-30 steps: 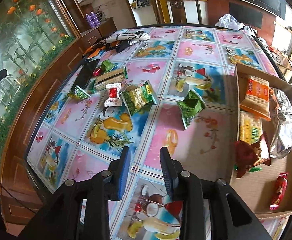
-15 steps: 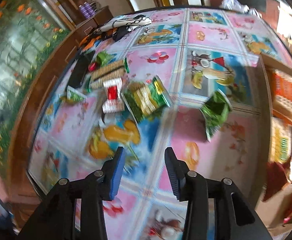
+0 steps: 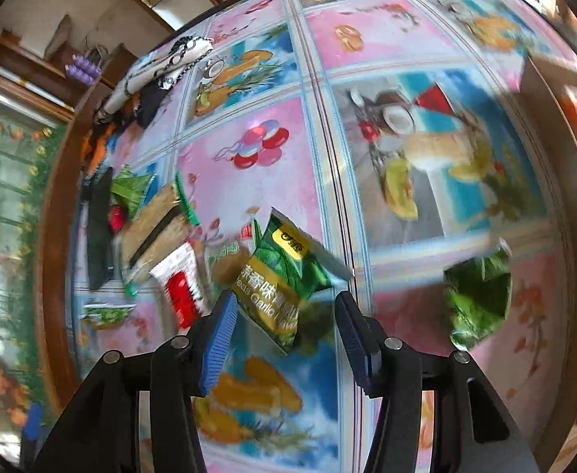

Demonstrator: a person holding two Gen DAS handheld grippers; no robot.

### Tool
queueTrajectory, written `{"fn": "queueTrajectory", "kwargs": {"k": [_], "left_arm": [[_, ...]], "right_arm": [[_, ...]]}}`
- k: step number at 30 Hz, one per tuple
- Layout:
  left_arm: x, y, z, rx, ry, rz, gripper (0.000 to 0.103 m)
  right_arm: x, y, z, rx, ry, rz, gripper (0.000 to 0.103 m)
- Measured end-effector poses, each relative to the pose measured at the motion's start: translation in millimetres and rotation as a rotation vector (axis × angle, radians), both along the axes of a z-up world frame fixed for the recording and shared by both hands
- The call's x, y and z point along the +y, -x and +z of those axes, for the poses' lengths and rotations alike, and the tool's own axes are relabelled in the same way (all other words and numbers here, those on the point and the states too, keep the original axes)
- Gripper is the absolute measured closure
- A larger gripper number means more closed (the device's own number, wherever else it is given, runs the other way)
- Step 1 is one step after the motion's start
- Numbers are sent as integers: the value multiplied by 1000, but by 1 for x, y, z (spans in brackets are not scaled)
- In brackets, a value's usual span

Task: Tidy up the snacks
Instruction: 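Grasp the green garlic pea bag with the right tool while the left tool grasps the white-red candy pack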

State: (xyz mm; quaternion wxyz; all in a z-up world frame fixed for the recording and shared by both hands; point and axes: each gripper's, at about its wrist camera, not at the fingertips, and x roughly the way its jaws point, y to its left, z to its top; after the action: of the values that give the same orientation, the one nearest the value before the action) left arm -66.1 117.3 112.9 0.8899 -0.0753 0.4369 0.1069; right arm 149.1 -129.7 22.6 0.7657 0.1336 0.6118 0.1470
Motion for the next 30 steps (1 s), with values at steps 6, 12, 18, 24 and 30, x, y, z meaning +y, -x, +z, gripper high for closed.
{"fn": "queueTrajectory", "kwargs": {"k": [6,12,18,24,30], "left_arm": [[-8,-13,-6,10,20,-43,17],[-22,-41,-13,29,110,-99,17],[-50,-89,-35,99,237,-149,17],[-76,-145,-62,168,264,-149,18],[-88,-180,-87,237,210,-118,24]], "right_arm": [[15,-4,1,-61,73,103,68],[1,16,2,-73,23,145,87],[-29,64,18,-139,-33,175,91],[-61,92,23,-145,-54,153,92],[-90,101,21,-96,-79,127,91]]}}
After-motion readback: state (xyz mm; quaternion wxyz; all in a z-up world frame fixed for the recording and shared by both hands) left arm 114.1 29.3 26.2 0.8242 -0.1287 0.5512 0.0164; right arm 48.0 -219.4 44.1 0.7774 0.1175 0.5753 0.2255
